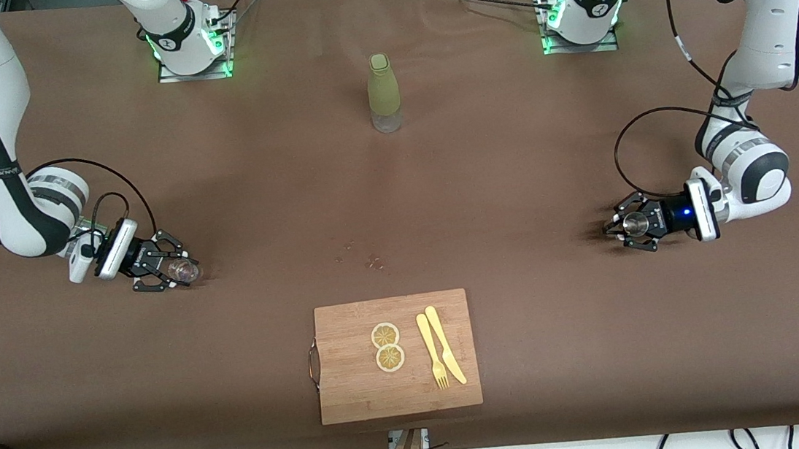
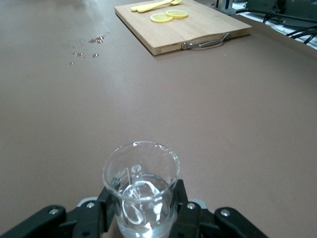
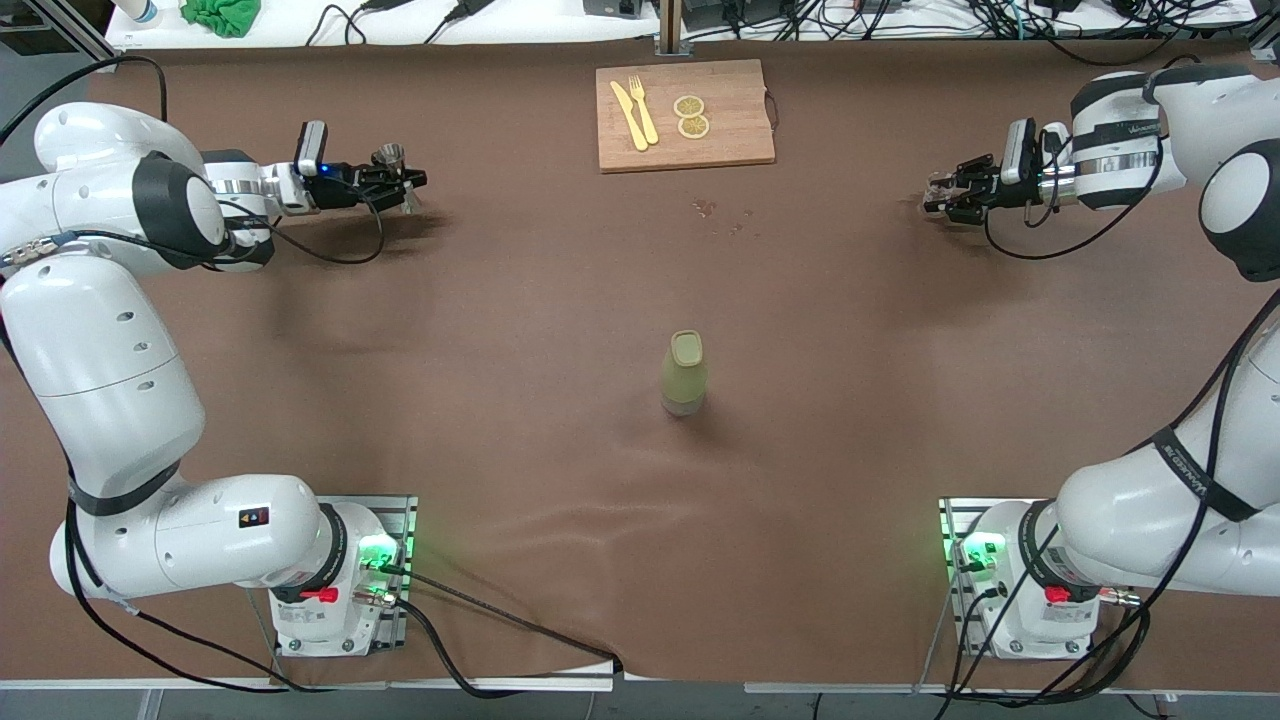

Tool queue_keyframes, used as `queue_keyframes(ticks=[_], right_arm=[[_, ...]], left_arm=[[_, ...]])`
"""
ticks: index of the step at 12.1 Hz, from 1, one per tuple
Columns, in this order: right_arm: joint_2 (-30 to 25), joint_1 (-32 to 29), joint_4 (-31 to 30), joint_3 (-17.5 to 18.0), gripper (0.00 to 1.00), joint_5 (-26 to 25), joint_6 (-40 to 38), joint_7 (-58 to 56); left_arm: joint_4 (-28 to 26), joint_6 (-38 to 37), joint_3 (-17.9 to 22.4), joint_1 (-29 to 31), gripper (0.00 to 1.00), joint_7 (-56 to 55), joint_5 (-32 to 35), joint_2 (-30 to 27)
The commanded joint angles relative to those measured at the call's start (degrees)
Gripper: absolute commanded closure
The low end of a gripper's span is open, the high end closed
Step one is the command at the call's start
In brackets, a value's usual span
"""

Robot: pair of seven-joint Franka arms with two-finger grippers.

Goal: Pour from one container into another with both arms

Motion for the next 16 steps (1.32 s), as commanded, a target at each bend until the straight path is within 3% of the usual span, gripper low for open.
queue_keyframes(ticks=[1, 4, 5, 6, 7, 13, 16], right_arm=[[0.04, -0.63, -0.46, -0.89, 0.71, 0.49, -1.01, -1.32], [0.13, -0.55, -0.45, -1.51, 0.59, 0.48, -1.00, -1.32], [0.13, -0.55, -0.37, -1.51, 0.44, 0.48, -1.00, -1.23], [0.22, -0.63, -0.37, -1.51, 0.06, 0.48, -1.00, -0.88], [0.13, -0.63, -0.45, -1.51, 0.00, 0.48, -1.00, -0.88], [-2.85, 1.46, -0.28, -5.19, 0.00, -3.11, -1.80, 0.96], [-5.92, 1.57, -0.28, -7.13, 0.00, -11.87, -1.18, 7.79]], left_arm=[[0.14, -3.15, -0.72, 2.66, 1.00, 4.31, 3.12, 0.61], [1.01, -4.74, -0.63, 4.68, 1.00, 7.67, 6.28, 1.67], [1.28, -5.27, -0.63, 5.12, 1.00, 9.41, 6.72, 2.28], [1.28, -5.79, -0.63, 5.56, 1.00, 11.08, 6.81, 2.90], [1.72, -6.15, -0.54, 5.74, 1.00, 12.32, 6.90, 3.42], [7.69, -8.61, -0.45, 7.50, 1.00, 16.02, 10.15, 7.47], [9.09, -8.70, -0.45, 8.11, 1.00, 17.33, 10.33, 8.96]])
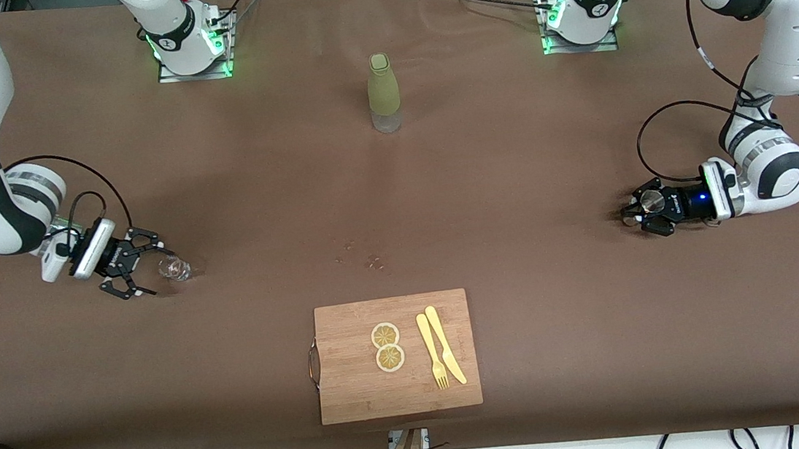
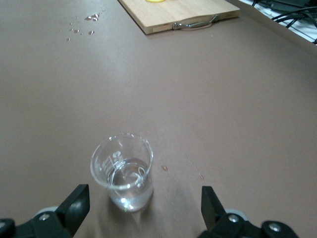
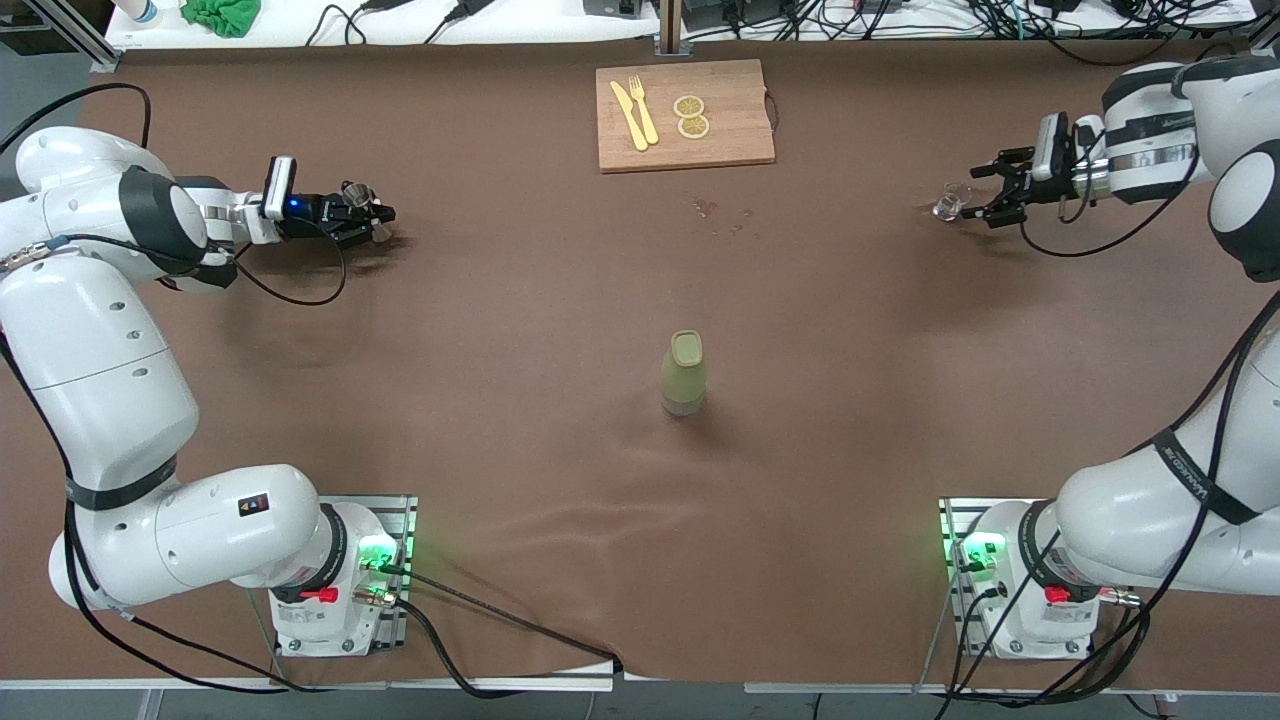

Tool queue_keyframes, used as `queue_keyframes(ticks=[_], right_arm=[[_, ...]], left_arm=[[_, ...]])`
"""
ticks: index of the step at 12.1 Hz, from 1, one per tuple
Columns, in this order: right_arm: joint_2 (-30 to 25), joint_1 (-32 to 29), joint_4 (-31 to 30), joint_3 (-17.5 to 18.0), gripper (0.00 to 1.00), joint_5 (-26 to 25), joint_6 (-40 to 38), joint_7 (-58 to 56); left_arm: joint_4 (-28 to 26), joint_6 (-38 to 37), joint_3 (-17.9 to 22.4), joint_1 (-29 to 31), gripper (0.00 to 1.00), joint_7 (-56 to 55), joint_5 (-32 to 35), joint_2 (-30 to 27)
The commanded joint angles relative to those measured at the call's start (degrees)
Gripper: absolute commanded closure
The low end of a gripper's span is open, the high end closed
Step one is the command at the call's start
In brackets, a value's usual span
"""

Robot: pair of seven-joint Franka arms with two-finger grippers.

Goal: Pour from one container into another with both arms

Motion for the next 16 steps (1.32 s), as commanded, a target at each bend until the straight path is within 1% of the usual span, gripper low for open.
queue_keyframes(ticks=[1, 3, 5, 7, 8, 9, 10, 12, 13, 14, 15, 16], right_arm=[[-4.83, 0.45, -1.01, -1.79, 0.00, -8.68, -0.38, 8.86], [-7.82, 0.80, -1.36, -1.97, 0.00, -16.95, -0.29, 18.61], [-10.55, 1.50, -1.63, -1.88, 0.00, -22.23, -0.12, 28.72], [-13.97, 4.04, -1.89, -1.97, 0.00, -28.20, 0.41, 39.61], [-16.16, 5.80, -3.28, -1.97, 0.00, -31.54, 1.63, 46.89], [-18.36, 7.12, -3.99, -1.88, 0.00, -35.92, 2.77, 54.79], [-19.42, 8.18, -3.91, -1.88, 0.00, -41.54, 2.87, 63.14], [-22.32, 10.46, -4.00, -1.27, 0.00, -50.43, 2.44, 79.57], [-23.29, 10.73, -4.00, 0.21, 0.00, -54.21, 2.43, 85.92], [-24.00, 10.82, -3.91, 1.71, 0.00, -57.38, 2.26, 91.03], [-24.96, 11.09, -4.00, 2.85, 0.00, -59.76, 1.74, 97.17], [-25.58, 11.18, -3.65, 4.17, 0.00, -62.74, -0.27, 103.24]], left_arm=[[3.48, -1.86, -0.48, 1.10, 1.00, 2.42, 1.90, 2.19], [3.48, -1.77, -0.48, 1.10, 1.00, 2.51, 1.99, 2.28], [3.48, -1.77, -0.48, 1.10, 1.00, 3.64, 1.99, 2.46], [3.48, -1.77, -0.48, 1.10, 1.00, 4.53, 1.99, 2.46], [3.39, -1.77, -0.48, 1.10, 1.00, 4.53, 1.99, 2.37], [3.39, -1.77, -0.39, 1.10, 1.00, 4.53, 1.99, 2.37], [3.39, -1.77, -0.39, 1.10, 0.96, 4.53, 1.99, 2.46], [3.39, -1.77, -0.39, 1.10, 0.80, 4.53, 1.99, 2.46], [3.39, -1.77, -0.39, 1.10, 0.73, 4.53, 1.99, 2.37], [3.30, -1.77, -0.39, 1.19, 0.64, 4.53, 2.25, 2.46], [3.39, -1.77, -0.39, 1.19, 0.58, 4.53, 3.38, 2.46], [3.30, -1.77, -0.39, 1.53, 0.51, 4.53, 3.57, 2.46]])
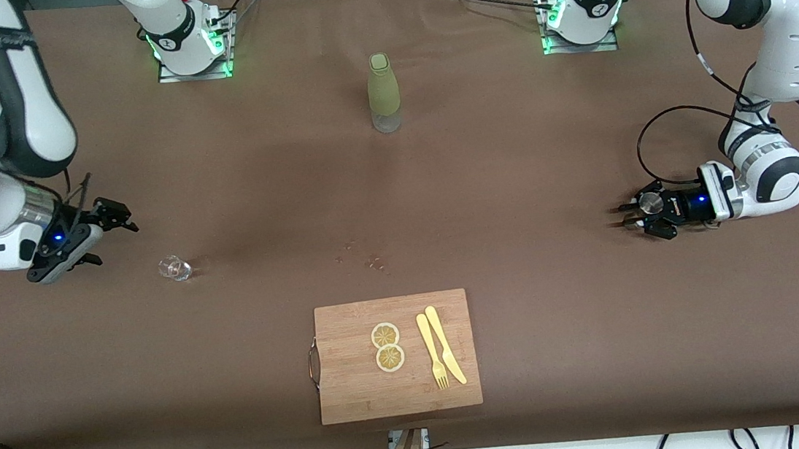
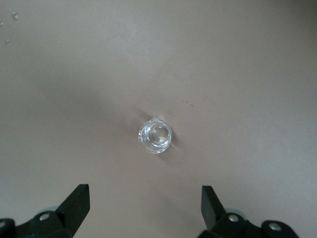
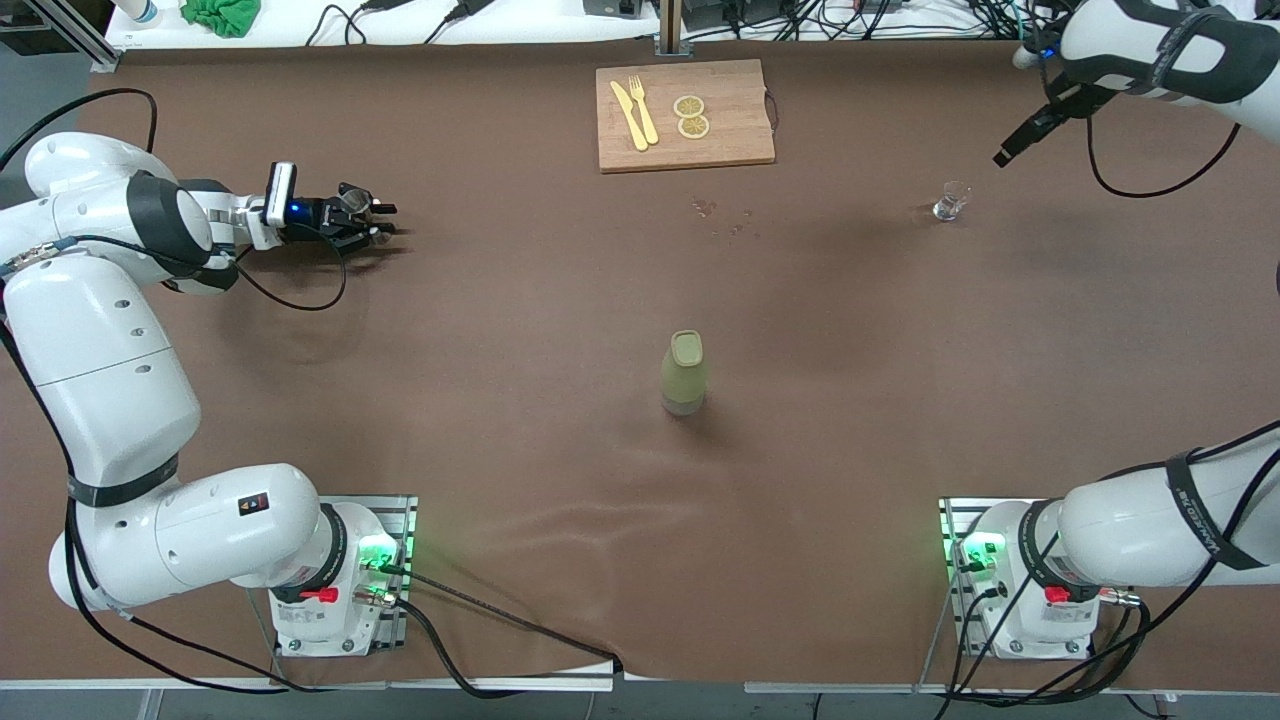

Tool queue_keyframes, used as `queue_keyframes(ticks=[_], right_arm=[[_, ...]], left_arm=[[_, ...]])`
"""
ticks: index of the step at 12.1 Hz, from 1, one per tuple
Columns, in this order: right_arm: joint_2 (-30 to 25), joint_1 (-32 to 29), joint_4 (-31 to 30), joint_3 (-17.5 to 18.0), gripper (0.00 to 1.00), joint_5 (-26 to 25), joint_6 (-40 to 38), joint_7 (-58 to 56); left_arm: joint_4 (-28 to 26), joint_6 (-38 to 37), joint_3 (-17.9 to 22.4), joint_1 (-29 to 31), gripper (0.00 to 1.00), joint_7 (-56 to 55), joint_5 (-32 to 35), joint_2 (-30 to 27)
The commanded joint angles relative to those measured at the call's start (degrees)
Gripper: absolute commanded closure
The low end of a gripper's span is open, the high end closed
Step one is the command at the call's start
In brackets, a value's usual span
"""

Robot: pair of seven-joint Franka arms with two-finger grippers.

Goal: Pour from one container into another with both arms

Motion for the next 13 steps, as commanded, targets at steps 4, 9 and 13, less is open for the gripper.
queue_keyframes(ticks=[4, 9, 13], right_arm=[[-5.25, 0.83, 0.70, 7.06, 0.00, -15.65, -9.65, 32.98], [-7.10, 0.91, 9.92, 9.28, 0.00, -16.37, -24.77, 47.20], [-7.10, 1.44, 14.51, 8.93, 0.00, -16.37, -29.45, 47.02]], left_arm=[[1.33, -1.36, -0.39, 1.76, 0.00, 1.39, 3.26, 0.53], [1.68, -1.45, -0.04, 2.20, 0.00, 1.30, 4.93, 0.44], [4.49, -2.33, 3.99, 2.20, 0.00, 0.69, 6.68, 0.62]])
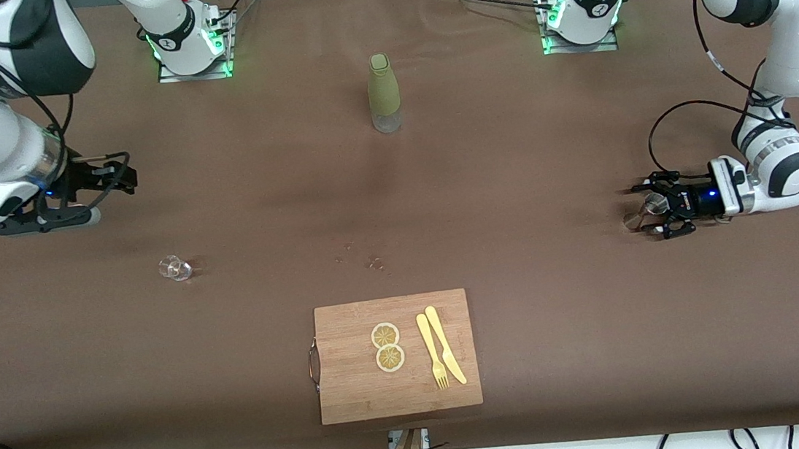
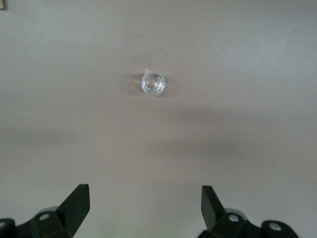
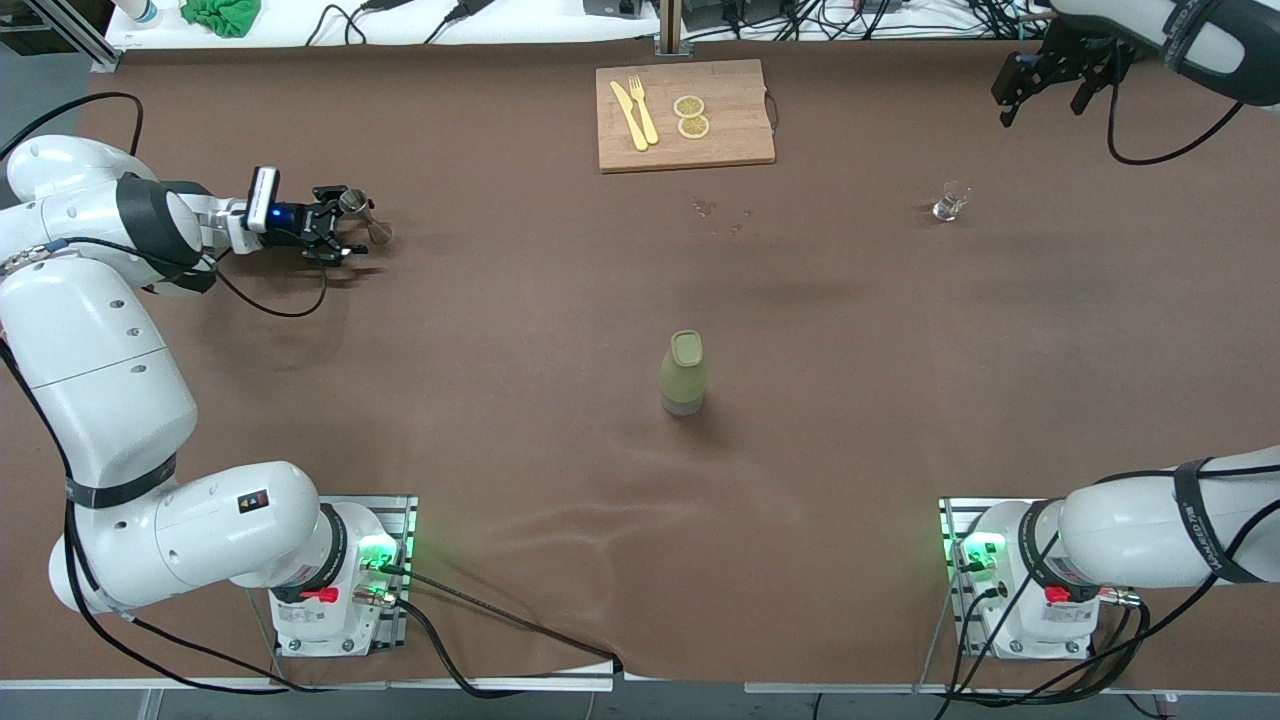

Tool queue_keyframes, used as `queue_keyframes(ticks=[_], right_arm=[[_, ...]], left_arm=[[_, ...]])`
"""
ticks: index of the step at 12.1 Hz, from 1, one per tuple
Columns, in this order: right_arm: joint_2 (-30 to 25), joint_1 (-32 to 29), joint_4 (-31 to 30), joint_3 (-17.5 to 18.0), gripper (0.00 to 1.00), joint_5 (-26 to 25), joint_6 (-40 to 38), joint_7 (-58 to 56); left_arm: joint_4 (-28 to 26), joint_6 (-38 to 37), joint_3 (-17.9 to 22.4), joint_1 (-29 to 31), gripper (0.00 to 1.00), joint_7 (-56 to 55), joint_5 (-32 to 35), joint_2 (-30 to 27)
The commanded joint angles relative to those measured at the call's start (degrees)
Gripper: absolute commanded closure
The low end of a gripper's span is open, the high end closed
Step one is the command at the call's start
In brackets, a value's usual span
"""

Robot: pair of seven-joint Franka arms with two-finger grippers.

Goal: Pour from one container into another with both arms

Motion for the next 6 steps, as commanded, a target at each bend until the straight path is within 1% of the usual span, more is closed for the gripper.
queue_keyframes(ticks=[1, 3, 4, 5, 6], right_arm=[[0.16, 0.16, 3.45, 0.00, 0.00, -0.33, -3.15, 1.09], [0.16, -0.10, 6.70, 0.09, 0.00, -0.07, -7.18, 1.62], [0.08, -0.54, 8.11, 0.00, 0.00, -0.15, -9.03, 1.54], [-0.88, -0.81, 8.38, -0.09, 0.00, -0.07, -10.27, 1.45], [-1.67, -1.33, 8.39, -0.26, 0.00, 1.06, -10.28, 1.80]], left_arm=[[3.75, -1.70, 1.74, 1.10, 0.00, 0.48, 3.53, 0.70], [5.42, -1.70, 1.83, 1.81, 0.00, -2.14, 6.08, 0.53], [6.39, -1.70, 2.79, 1.72, 0.00, -3.12, 6.79, 0.35], [7.35, -1.70, 3.76, 1.37, 0.00, -4.26, 7.06, 0.09], [7.97, -1.70, 4.03, 1.28, 0.00, -5.83, 7.14, -0.35]])
